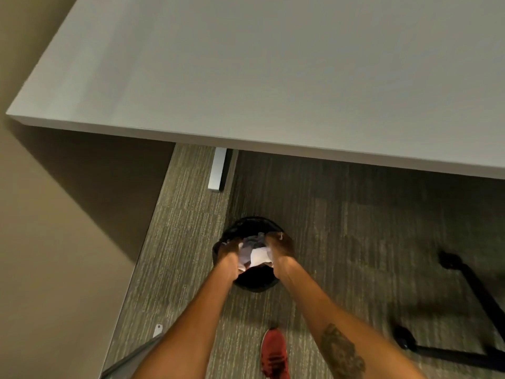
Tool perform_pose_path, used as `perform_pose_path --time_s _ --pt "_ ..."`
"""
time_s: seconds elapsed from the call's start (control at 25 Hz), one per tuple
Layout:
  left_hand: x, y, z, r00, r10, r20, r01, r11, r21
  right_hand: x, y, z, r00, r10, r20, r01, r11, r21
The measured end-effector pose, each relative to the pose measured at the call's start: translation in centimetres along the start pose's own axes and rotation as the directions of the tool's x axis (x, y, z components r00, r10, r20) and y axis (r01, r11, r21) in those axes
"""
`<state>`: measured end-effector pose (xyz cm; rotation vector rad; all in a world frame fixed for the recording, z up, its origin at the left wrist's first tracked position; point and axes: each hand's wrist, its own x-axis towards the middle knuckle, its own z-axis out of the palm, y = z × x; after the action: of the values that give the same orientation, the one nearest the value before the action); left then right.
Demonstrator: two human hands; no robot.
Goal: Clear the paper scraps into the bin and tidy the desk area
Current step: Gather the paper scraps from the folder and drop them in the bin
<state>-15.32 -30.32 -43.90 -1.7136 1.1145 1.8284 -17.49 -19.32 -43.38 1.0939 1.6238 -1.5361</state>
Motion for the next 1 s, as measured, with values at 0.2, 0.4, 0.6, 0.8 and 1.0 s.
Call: perform_pose_path --time_s 0.2,0.4,0.6,0.8,1.0 --pt "1.2 1.1 -0.6 1.0 -0.004 -0.012 0.006 0.983 0.181 1.4 1.0 1.3 0.994 0.06 0.096 -0.064 0.997 0.032" --pt "1.4 0.2 -0.5 0.999 -0.022 -0.031 0.027 0.982 0.185 1.2 0.7 0.8 0.99 0.061 0.125 -0.067 0.997 0.048" --pt "0.5 -1.4 -0.7 0.949 0.304 -0.081 -0.251 0.887 0.389 -0.3 -0.1 -0.2 0.992 0.039 0.124 -0.028 0.995 -0.091" --pt "-3.5 -1.9 0.4 0.837 0.546 -0.046 -0.262 0.472 0.842 -2.3 -0.8 -3.6 0.98 -0.037 0.194 0.073 0.981 -0.182" --pt "-8.0 -4.6 3.9 0.752 0.657 0.049 -0.227 0.188 0.956 -5.2 -1.2 -10.8 0.963 -0.196 0.186 0.246 0.92 -0.305"
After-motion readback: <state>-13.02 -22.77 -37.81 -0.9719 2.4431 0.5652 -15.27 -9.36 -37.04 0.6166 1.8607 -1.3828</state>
